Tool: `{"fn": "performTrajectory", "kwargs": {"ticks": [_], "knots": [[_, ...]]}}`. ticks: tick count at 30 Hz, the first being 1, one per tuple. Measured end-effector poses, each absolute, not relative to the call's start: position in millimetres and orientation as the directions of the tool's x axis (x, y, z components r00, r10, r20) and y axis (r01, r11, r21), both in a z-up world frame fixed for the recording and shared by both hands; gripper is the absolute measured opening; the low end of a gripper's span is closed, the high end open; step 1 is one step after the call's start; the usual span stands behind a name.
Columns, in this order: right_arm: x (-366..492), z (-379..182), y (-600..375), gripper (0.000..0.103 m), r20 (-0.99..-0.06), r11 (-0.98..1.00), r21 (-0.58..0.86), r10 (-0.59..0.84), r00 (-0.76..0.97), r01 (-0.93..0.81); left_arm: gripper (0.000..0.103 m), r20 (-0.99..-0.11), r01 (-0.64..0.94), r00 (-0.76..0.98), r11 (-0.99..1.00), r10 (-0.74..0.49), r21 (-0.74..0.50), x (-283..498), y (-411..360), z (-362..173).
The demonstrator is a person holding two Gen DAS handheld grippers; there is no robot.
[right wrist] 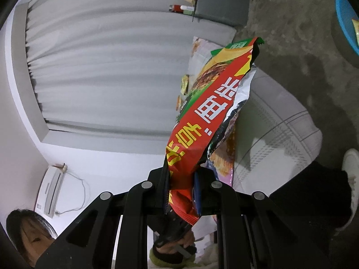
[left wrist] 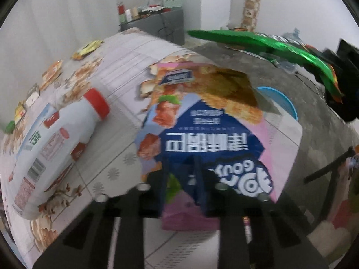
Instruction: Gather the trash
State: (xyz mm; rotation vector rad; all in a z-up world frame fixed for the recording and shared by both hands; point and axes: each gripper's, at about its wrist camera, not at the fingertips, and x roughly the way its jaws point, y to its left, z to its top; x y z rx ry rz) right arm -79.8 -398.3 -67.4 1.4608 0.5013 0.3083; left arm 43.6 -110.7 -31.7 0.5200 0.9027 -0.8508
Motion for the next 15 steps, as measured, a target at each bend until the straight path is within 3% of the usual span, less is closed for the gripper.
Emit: {"fn": "performTrajectory", "kwargs": {"ticks": [2, 5, 11, 13, 14, 15], "knots": [[-83, -65, -396, 0.016, -0.135, 0.105, 0.99, 0.484, 0.864, 0.096, 0.0, -0.831, 0.827, 0.381, 0.551, -0.406, 0.11, 33, -114, -33], [-96, -59, -396, 0.016, -0.133, 0.119, 0.989, 0.472, 0.872, 0.086, 0.0, -0.808, 0.826, 0.436, 0.532, -0.397, 0.185, 23, -117, -34], [-119, -53, -394, 0.016, -0.111, 0.124, 0.99, 0.448, 0.887, 0.061, 0.001, -0.768, 0.861, 0.399, 0.492, -0.5, 0.127, 16, -109, -19], [-124, -55, -392, 0.016, -0.102, 0.125, 0.991, 0.447, 0.889, 0.051, 0.017, -0.759, 0.885, 0.369, 0.453, -0.537, 0.109, 7, -105, -13], [-125, -58, -390, 0.016, -0.1, 0.124, 0.991, 0.446, 0.889, 0.049, 0.038, -0.756, 0.902, 0.334, 0.422, -0.563, 0.085, 1, -101, -11], [-127, -60, -389, 0.016, -0.099, 0.122, 0.991, 0.445, 0.89, 0.049, 0.051, -0.753, 0.914, 0.317, 0.398, -0.577, 0.079, -4, -98, -10]]}}
